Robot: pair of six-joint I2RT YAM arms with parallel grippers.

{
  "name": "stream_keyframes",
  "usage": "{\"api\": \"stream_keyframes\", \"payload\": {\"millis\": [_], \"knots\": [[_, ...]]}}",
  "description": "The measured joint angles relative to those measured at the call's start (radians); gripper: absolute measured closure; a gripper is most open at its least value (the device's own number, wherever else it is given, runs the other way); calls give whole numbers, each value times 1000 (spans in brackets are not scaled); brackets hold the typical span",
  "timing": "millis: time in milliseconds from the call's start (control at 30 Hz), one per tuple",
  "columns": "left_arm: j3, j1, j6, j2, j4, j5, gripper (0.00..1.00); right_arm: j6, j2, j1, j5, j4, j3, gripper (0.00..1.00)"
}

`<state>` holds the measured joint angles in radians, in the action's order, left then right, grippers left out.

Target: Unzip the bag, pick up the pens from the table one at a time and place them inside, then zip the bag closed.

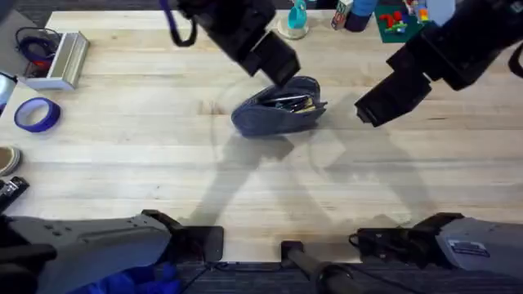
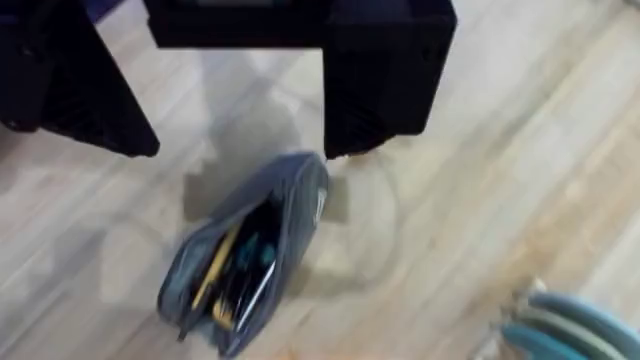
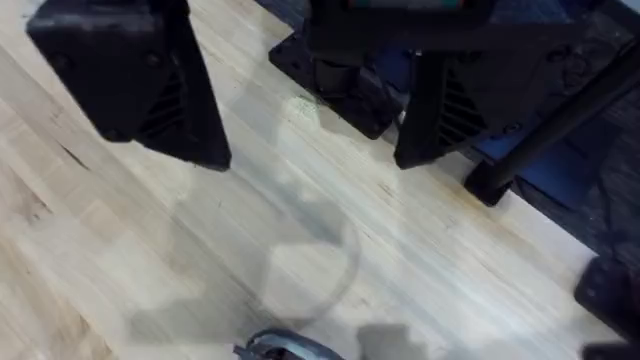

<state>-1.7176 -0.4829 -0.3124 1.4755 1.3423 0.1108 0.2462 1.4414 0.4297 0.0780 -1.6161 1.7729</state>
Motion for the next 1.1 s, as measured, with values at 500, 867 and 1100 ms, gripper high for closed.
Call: {"api": "stream_keyframes", "payload": {"millis": [500, 867, 1100], "knots": [[0, 239, -83, -14, 123, 190, 4, -152, 0, 0, 0, 91, 0, 5], [115, 284, -114, -92, 63, 227, 4, -246, 14, 0, 34, 168, 0, 5], [286, 354, -114, -201, 6, 257, 5, -259, 105, 0, 126, 193, 0, 5]]}}
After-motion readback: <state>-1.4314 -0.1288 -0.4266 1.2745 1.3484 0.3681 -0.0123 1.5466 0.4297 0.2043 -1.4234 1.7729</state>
